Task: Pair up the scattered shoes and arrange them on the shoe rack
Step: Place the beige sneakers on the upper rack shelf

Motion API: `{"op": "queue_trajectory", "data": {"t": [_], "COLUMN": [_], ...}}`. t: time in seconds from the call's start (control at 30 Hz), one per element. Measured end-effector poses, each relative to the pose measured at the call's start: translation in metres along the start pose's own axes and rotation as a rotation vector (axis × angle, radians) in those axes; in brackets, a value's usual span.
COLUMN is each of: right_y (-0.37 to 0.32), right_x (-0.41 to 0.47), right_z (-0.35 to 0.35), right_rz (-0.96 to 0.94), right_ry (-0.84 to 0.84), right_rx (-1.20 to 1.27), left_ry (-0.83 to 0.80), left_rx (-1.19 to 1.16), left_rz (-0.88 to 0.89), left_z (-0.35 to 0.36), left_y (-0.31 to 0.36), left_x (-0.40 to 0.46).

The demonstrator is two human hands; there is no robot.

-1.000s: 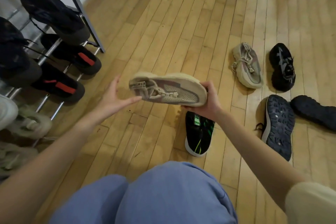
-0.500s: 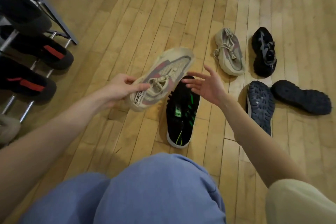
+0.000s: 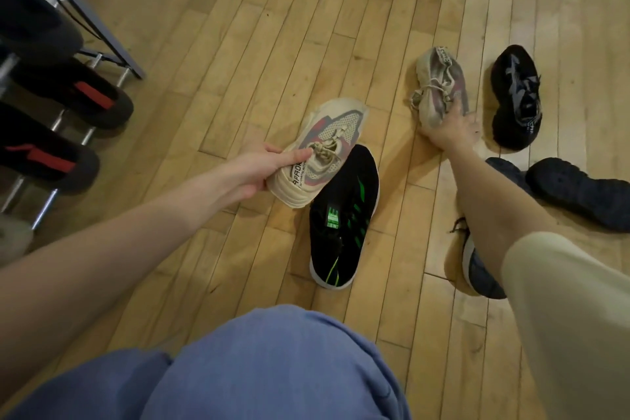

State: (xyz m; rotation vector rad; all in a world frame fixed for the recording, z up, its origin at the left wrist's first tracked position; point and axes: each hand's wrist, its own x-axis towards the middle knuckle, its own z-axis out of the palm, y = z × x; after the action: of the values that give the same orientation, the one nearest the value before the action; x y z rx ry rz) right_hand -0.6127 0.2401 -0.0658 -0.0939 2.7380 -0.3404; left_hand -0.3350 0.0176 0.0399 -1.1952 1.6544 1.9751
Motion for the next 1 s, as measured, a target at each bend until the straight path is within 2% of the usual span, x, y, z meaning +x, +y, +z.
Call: {"op": "queue_trajectory", "data": {"t": [0.1,0.2,0.37,0.53,0.67,0.8,1.0], "right_y": [-0.016,-0.034,-0.069,-0.105,-0.139,-0.170,-0.221], "right_x": [-0.013,-0.033,-0.079,-0.137,-0.178,-0.219,-0.271], "right_z": [0.008,0.023,0.036,0.044,0.043,0.040,0.041], "right_rz": [0.006,-0.009,-0.146,-0.368,-0.542,-0.715,-0.923], "right_ry": [0.004,0.014,-0.012,-0.046,-0.082,-0.083,-0.038], "right_rx": [0.079,0.265,0.590,0.551,0.564,0.552,0.575], "left_ry": [0.005,0.046,0.090,0.117,0.152,0.145,0.209], "left_rx": [-0.031,-0.080,-0.179,-0.235,-0.368,-0.526,-0.578], "left_rz": [-0.005,-0.010,0.002,0.077,0.181,0.296,0.438], "left_z": [-0.004,-0.014,-0.040,-0.075,-0.106,-0.132,-0.170], "left_y": [-0.003,-0.005,-0.006,-0.018,-0.036,-0.054,-0.071], "left_x": [-0.002,-0.008,-0.029,-0.073,-0.111,-0.148,-0.194]}}
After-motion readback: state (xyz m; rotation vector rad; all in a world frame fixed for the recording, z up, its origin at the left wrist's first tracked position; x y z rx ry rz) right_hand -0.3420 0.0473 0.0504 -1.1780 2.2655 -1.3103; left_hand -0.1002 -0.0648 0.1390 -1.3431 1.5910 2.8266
